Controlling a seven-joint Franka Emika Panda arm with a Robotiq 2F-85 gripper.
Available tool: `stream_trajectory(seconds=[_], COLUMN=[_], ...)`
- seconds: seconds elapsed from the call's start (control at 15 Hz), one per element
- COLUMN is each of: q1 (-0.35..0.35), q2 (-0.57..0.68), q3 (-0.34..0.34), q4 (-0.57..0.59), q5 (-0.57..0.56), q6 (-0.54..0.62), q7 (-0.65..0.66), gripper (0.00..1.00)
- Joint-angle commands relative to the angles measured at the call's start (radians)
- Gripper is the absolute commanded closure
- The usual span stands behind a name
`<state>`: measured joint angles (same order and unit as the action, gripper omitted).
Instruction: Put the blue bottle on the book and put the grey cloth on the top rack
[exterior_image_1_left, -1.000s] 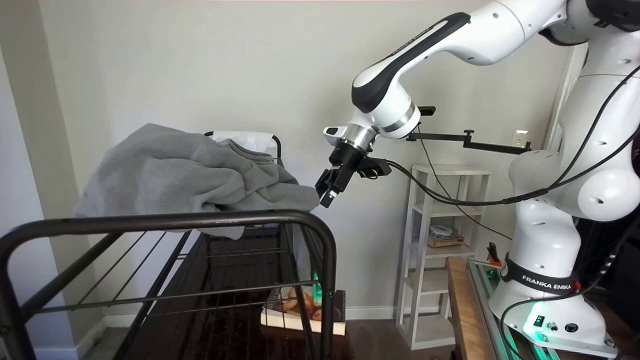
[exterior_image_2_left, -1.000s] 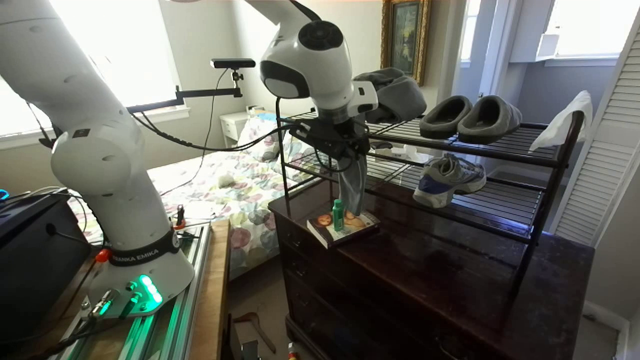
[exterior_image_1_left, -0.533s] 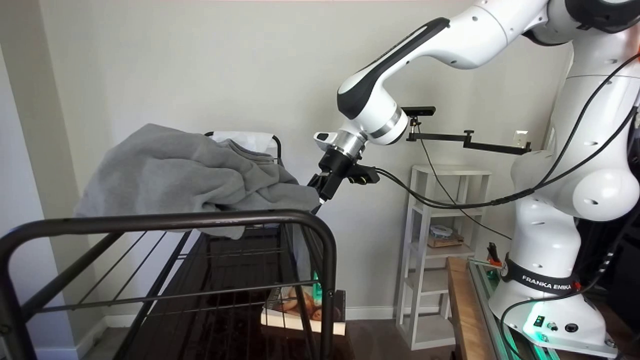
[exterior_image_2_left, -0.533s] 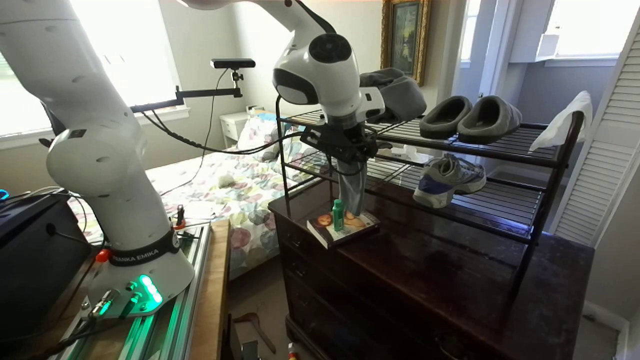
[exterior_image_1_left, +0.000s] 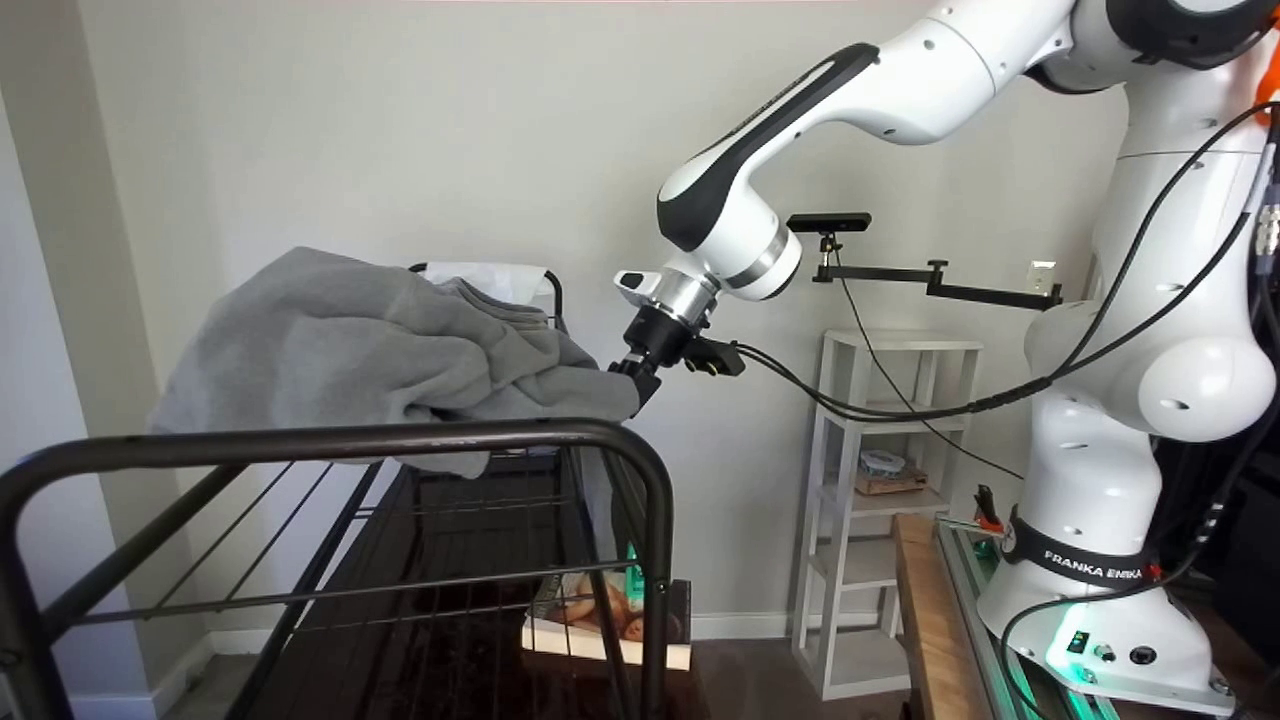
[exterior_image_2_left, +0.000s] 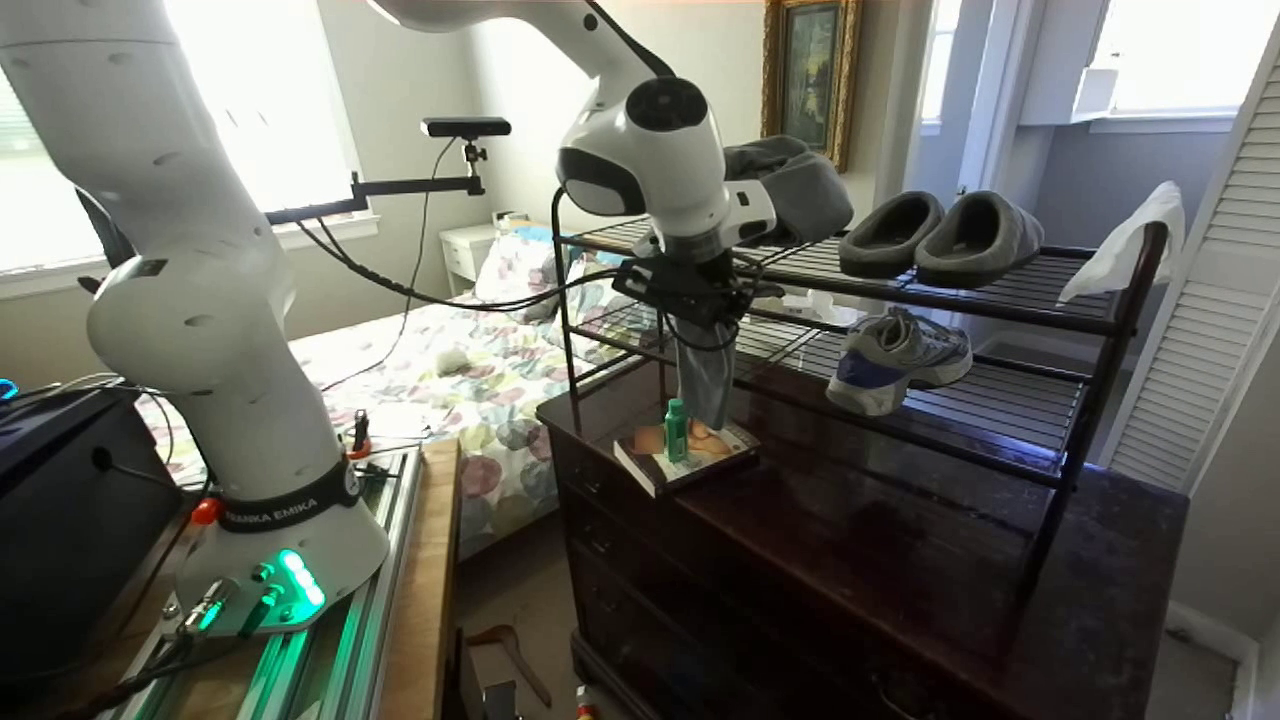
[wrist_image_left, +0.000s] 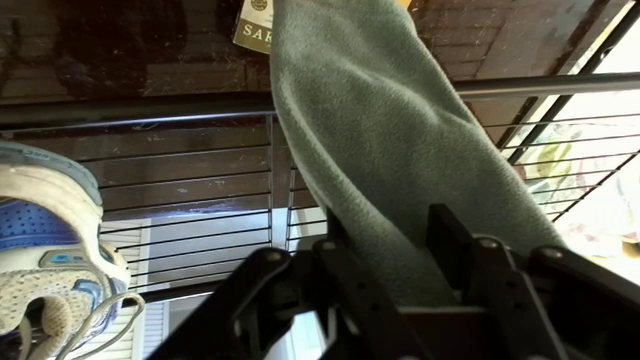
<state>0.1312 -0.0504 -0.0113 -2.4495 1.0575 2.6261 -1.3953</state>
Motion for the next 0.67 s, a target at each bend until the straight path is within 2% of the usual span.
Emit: stream_trajectory(seconds=[0.0, 0.13, 0.4, 0.6], q1=[0.001, 0.004, -0.003, -0.014], q2=[-0.018, -0.039, -0.077, -0.111], q3=[0.006, 0.01, 0.013, 0.022], q4=[-0.006, -0.017, -0.028, -0.033], q5=[-0.021, -0.041, -0.151, -0.3], q6=[0.076, 0.122, 0.132, 0.14], q7=[0.031, 0.046, 0.107, 0.212], gripper=[0.84, 0.98, 1.0, 0.99])
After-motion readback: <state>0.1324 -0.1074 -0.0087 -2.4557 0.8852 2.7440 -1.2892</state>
